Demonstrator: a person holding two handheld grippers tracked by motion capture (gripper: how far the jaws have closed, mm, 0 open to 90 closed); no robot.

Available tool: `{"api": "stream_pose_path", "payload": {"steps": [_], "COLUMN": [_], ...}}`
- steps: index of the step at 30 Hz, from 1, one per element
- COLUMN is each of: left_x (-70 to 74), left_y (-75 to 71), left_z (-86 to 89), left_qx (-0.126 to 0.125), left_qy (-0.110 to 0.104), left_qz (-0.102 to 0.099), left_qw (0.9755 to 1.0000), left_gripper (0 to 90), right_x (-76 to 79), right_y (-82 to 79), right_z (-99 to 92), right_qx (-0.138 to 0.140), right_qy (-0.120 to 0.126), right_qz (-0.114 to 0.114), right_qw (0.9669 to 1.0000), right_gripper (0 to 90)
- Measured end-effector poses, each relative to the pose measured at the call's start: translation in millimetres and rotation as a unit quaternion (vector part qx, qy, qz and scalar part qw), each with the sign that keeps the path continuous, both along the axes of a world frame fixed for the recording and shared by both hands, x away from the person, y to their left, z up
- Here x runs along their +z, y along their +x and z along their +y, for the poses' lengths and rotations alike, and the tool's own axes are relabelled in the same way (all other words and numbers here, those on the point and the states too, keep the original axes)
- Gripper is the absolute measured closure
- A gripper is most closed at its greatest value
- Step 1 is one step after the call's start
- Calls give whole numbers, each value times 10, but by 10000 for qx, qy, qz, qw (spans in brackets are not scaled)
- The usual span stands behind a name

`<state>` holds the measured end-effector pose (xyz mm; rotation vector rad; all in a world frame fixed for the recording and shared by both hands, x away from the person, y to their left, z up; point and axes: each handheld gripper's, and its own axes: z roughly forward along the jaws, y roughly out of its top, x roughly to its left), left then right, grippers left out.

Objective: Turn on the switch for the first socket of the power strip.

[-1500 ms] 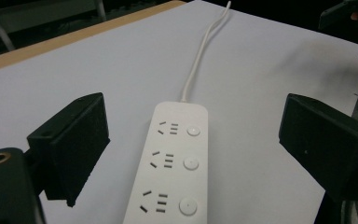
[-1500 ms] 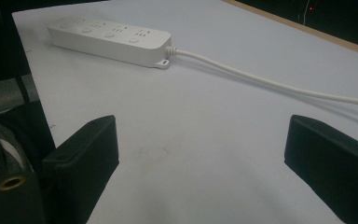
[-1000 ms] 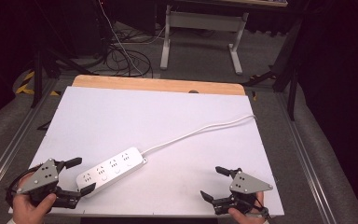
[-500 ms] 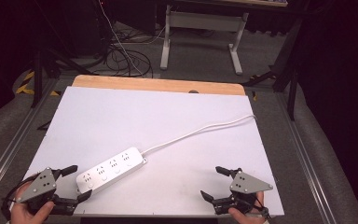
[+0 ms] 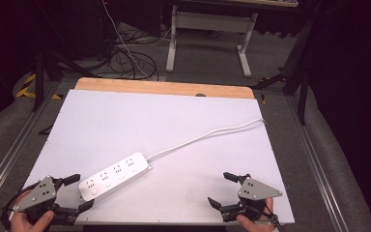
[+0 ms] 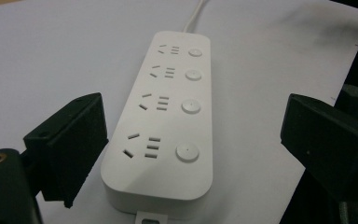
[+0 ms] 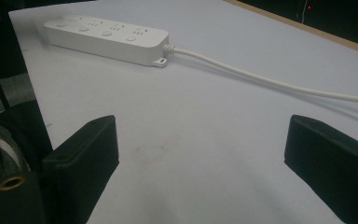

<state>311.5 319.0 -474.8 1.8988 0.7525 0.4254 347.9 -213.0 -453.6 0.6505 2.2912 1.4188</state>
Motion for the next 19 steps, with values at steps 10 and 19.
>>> {"api": "stream_pose_path", "payload": {"steps": [10, 19], "left_x": [57, 57], "left_y": [-38, -27], "left_z": [-33, -35], "left_qx": [57, 145], "left_qy": [231, 64], "left_qz": [-295, -142], "left_qw": [9993, 9998], "left_gripper": [78, 78], "right_x": [1, -2], "right_y": [1, 4], "right_z": [-7, -6], "right_qx": [-10, -19], "right_qy": [1, 9], "right_qz": [6, 8], "right_qw": [10000, 10000], "right_gripper": [105, 105]}}
